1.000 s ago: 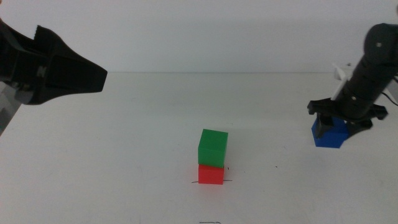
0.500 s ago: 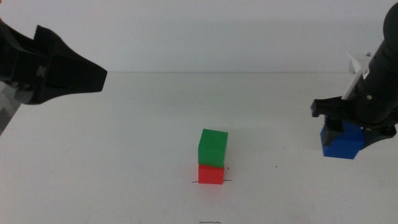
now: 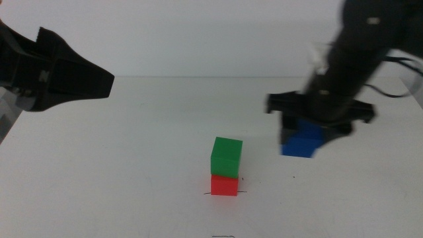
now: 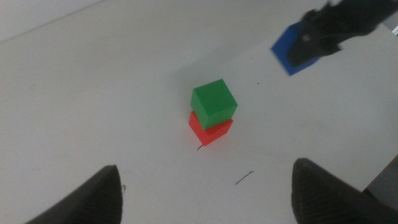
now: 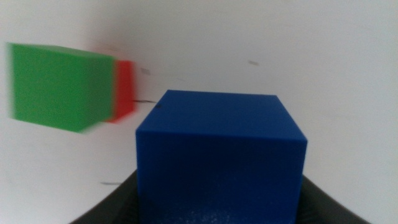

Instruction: Stack red cubes first, then green, then blue cubes in a specific spot.

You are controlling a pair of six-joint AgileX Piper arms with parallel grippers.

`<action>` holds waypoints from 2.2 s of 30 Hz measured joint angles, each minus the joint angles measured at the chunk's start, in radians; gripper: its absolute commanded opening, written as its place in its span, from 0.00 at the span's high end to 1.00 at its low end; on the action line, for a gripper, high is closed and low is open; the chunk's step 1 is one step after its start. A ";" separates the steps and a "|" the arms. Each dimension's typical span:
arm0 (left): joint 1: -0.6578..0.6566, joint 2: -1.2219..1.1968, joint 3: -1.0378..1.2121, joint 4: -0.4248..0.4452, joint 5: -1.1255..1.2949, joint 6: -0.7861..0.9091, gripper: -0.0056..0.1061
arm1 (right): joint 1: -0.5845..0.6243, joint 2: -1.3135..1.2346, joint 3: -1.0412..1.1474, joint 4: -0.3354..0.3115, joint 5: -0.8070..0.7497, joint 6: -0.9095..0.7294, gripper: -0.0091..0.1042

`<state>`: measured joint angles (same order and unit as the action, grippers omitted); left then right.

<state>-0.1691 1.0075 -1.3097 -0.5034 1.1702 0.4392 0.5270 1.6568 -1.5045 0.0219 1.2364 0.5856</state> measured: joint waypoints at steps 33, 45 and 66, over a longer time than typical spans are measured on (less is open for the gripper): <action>0.000 0.000 0.000 0.000 0.000 0.000 0.11 | 0.187 0.341 -0.365 -0.022 -0.001 0.105 0.93; 0.000 0.000 0.000 0.000 0.000 0.000 0.11 | 0.187 0.355 -0.369 -0.006 0.001 0.102 0.12; 0.000 0.000 0.000 0.000 0.000 0.000 0.11 | 0.003 -0.096 -0.239 -0.053 -0.021 -0.056 0.12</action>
<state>-0.1691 1.0075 -1.3097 -0.5034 1.1702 0.4392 0.5302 1.5607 -1.7435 -0.0314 1.2149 0.5294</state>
